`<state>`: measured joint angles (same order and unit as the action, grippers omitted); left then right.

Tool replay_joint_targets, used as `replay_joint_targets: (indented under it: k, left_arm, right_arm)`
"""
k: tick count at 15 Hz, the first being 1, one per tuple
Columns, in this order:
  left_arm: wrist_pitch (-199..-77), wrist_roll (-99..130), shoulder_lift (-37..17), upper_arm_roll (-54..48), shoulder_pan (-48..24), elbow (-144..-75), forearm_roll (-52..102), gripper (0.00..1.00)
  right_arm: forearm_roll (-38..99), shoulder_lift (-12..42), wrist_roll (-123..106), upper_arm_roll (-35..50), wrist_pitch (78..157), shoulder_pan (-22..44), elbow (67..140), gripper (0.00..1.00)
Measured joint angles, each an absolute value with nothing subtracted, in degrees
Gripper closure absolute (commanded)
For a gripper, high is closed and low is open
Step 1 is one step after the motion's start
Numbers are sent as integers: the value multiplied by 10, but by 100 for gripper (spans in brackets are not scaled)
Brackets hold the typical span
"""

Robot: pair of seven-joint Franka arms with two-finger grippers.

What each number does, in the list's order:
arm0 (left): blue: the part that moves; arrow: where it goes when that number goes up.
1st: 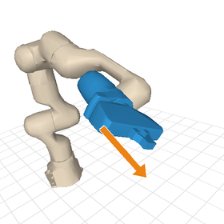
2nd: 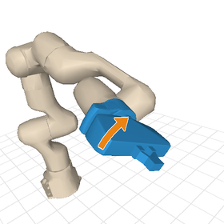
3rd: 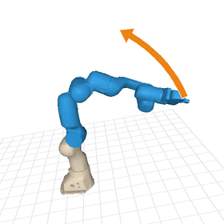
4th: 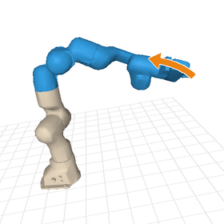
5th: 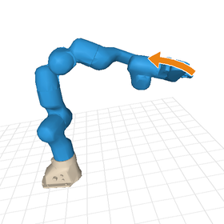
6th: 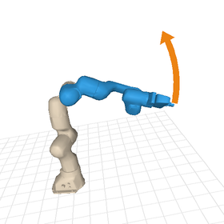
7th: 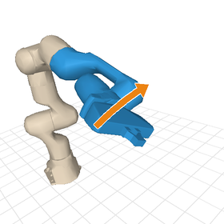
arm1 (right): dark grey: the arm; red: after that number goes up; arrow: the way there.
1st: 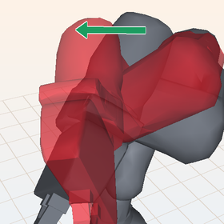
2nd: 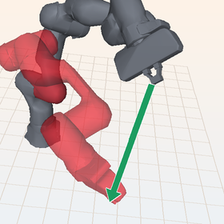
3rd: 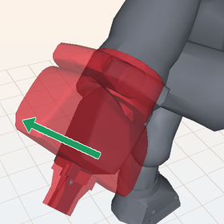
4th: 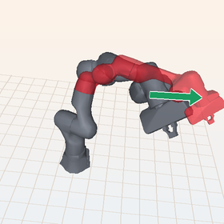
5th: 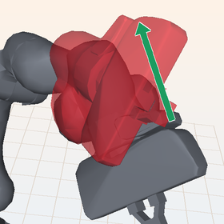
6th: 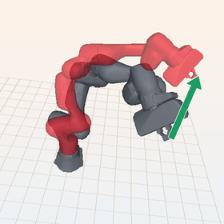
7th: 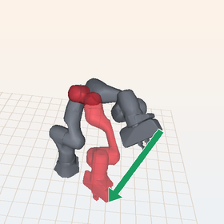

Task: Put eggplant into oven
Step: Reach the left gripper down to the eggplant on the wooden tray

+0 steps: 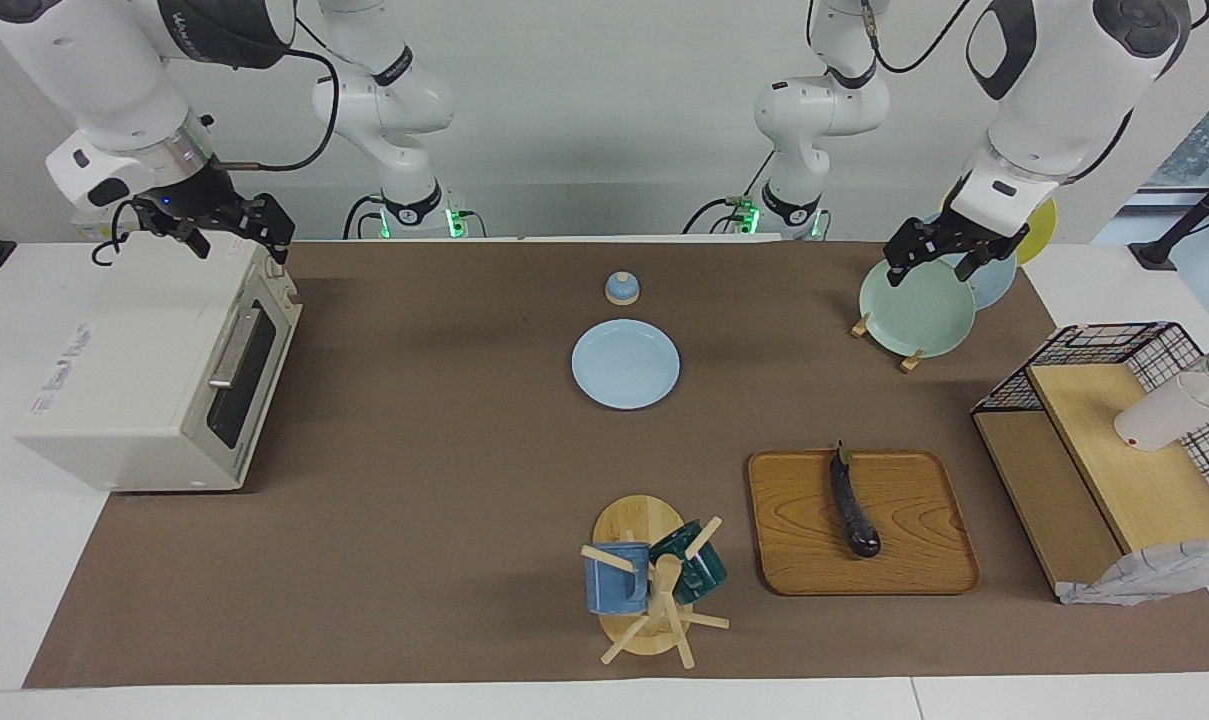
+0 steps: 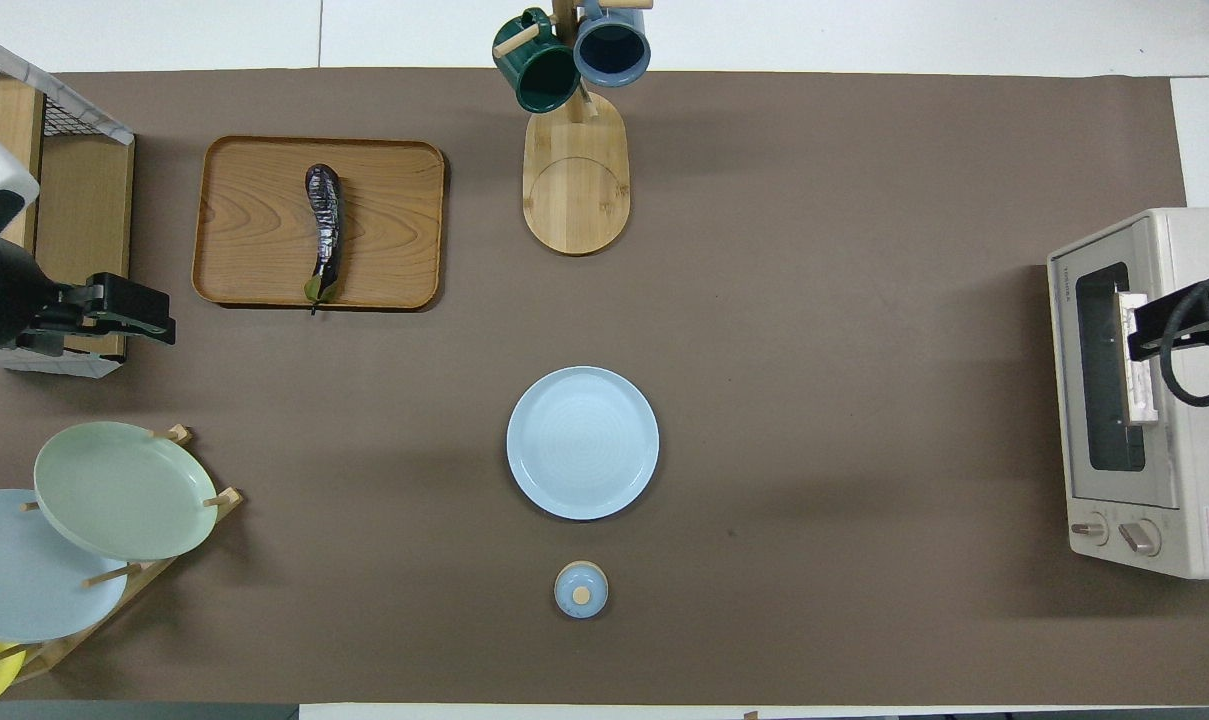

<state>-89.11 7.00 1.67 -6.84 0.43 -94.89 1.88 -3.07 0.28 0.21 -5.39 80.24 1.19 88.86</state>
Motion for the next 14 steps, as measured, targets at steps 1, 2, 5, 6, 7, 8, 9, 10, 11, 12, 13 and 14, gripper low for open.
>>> replay_joint_targets:
  k: [1, 2, 5, 6, 7, 8, 9, 10, 11, 12, 13, 14]
  left_arm:
    - [-891, 70, 17, -68, 4, -949, 19, 0]
    - [-891, 70, 17, -69, 4, -949, 19, 0]
    - [-893, 70, 17, -70, 4, -948, 19, 0]
    - [-896, 70, 17, -70, 4, -948, 19, 0]
    - [-902, 70, 17, -70, 4, -948, 19, 0]
    - [-904, 70, 17, -70, 4, -948, 19, 0]
    - [-906, 70, 17, -70, 4, -948, 19, 0]
    - [-912, 70, 17, -69, 4, -948, 19, 0]
    - [-921, 70, 17, -69, 4, -948, 19, 0]
    - [-929, 70, 17, -69, 4, -948, 19, 0]
    - [-934, 70, 16, -69, 4, -948, 19, 0]
    - [-938, 70, 13, -69, 4, -948, 19, 0]
  right_arm:
    - [-31, 3, 2, -54, 802, 12, 889, 0]
    - [-31, 3, 2, -54, 802, 12, 889, 0]
    - [-31, 3, 2, -54, 802, 12, 889, 0]
    - [-31, 3, 2, -54, 802, 12, 889, 0]
    - [-31, 3, 2, -54, 802, 12, 889, 0]
    - [-31, 3, 2, -54, 802, 12, 889, 0]
    - [-31, 3, 2, -54, 802, 12, 889, 0]
    - [-31, 3, 2, -54, 802, 12, 889, 0]
    - [-31, 3, 2, -54, 802, 12, 889, 0]
    - [-31, 3, 2, -54, 802, 12, 889, 0]
    - [-31, 3, 2, -54, 802, 12, 889, 0]
    - [-31, 3, 2, -54, 802, 12, 889, 0]
